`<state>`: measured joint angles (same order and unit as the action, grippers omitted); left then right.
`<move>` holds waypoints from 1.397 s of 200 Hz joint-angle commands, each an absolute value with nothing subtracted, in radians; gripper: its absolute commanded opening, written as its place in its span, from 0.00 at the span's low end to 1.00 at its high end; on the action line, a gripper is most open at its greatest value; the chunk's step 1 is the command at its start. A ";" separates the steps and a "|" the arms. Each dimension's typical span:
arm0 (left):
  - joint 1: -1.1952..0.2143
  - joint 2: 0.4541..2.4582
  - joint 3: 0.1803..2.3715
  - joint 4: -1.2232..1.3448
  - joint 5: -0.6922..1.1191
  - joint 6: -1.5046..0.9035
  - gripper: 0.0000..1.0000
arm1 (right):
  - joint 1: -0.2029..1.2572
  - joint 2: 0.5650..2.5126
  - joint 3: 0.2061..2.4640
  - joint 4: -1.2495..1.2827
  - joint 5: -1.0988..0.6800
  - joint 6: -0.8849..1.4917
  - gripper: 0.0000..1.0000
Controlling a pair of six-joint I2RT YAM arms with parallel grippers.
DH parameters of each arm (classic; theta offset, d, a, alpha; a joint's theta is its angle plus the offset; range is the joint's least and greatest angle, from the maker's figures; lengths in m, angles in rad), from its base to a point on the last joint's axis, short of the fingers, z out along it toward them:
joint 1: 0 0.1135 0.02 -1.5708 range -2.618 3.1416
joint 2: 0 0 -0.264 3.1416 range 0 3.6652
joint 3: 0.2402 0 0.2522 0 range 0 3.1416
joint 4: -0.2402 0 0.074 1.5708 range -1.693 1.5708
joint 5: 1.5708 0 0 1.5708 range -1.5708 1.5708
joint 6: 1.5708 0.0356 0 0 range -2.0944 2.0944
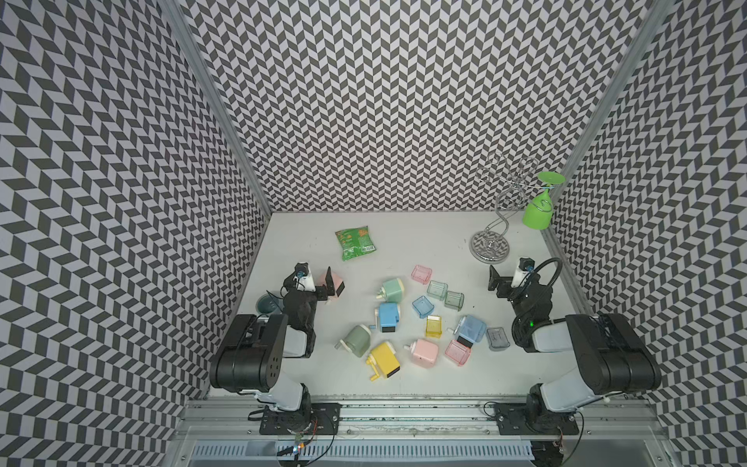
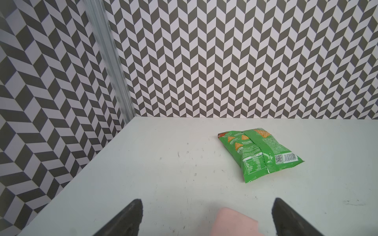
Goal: Put the tray back into the pencil sharpener
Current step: Adjust the container at the center of the board.
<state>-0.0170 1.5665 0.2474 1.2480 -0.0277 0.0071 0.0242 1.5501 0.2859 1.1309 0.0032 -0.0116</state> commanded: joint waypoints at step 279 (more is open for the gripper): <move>-0.016 1.082 0.463 0.567 0.237 -0.058 1.00 | 0.000 1.087 0.480 0.280 -0.022 0.476 0.97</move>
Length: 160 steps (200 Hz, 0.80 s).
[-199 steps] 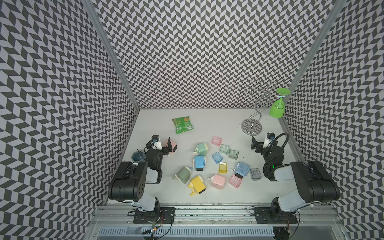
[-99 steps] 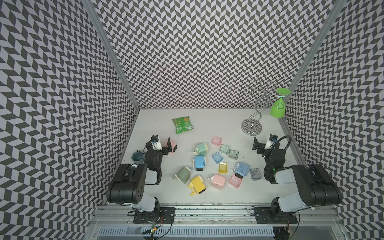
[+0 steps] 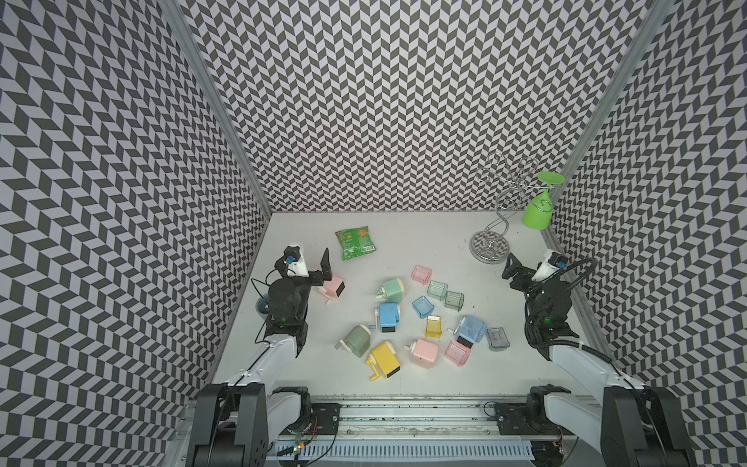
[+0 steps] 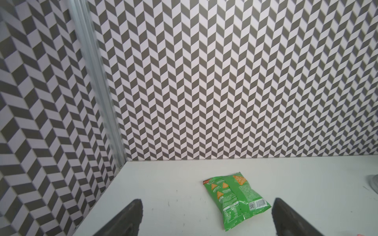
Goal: Put the tray back into the pencil sharpener
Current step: Adjust the container at the center of the board.
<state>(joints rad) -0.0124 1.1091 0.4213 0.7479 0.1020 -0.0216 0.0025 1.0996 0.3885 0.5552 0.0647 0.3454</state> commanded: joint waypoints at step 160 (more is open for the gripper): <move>-0.280 1.146 0.657 0.202 0.379 0.219 1.00 | 0.359 1.340 0.807 -0.121 -0.094 0.308 0.85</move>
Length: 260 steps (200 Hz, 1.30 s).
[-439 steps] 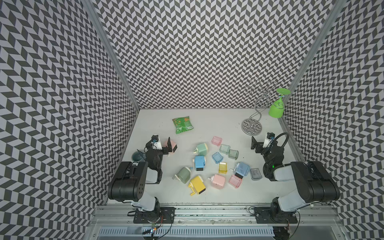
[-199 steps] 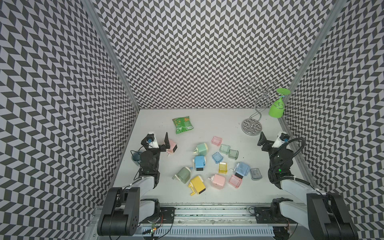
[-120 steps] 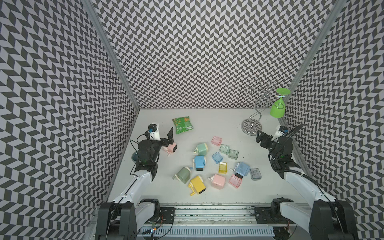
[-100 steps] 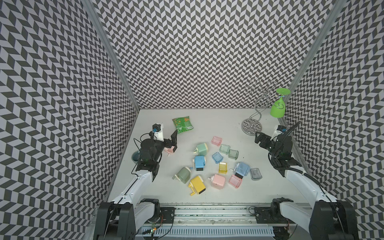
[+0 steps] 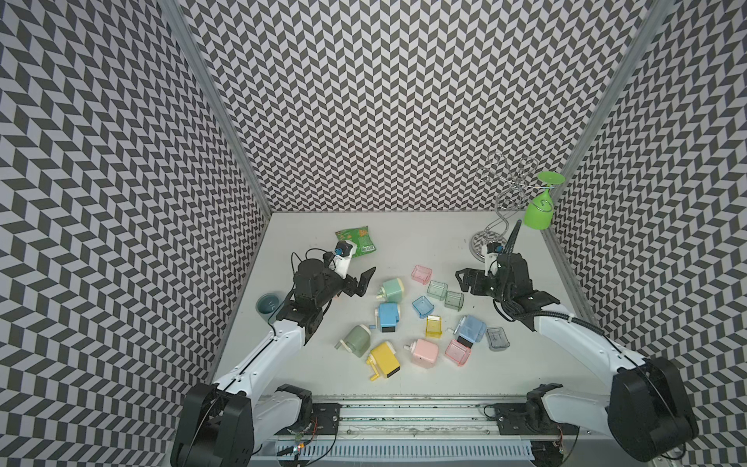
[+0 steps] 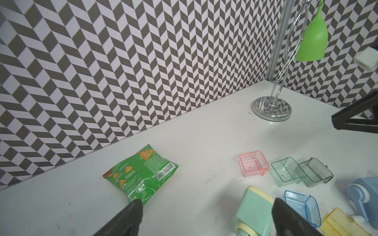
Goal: Put the tray back into the pencil sharpener
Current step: Adjust the container at the center of the board.
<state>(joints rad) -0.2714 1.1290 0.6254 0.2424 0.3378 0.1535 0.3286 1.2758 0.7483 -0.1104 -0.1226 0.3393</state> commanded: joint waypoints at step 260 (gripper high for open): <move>-0.273 1.185 0.679 0.270 -0.139 -0.058 1.00 | 0.464 1.981 1.395 -0.265 -0.163 -0.322 0.53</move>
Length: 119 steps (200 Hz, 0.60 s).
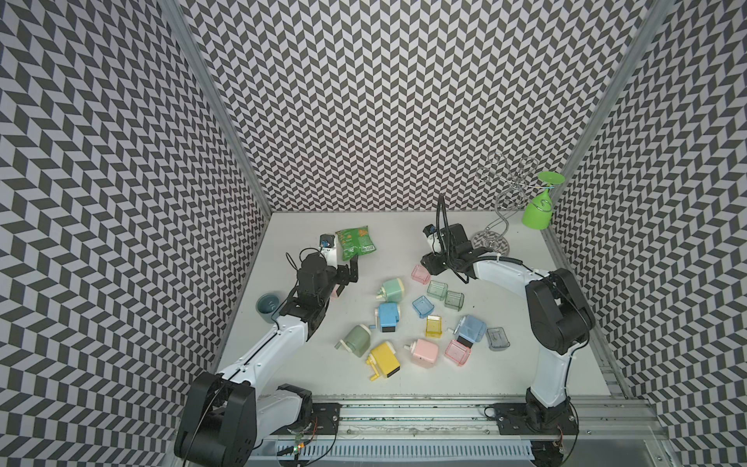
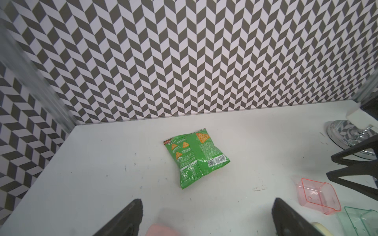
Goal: Put the tray back into the pencil sharpener
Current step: Adjust the container at the center of the board.
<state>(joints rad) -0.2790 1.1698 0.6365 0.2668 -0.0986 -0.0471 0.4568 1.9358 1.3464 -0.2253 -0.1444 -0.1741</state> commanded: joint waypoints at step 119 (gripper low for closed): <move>-0.272 1.269 0.755 0.286 -0.089 -0.088 1.00 | 0.468 2.107 1.483 -0.293 -0.097 -0.453 0.47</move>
<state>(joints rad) -0.2745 1.2594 0.7166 0.2684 -0.0959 -0.0849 0.4576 2.0804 1.4403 -0.3157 -0.1310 -0.4118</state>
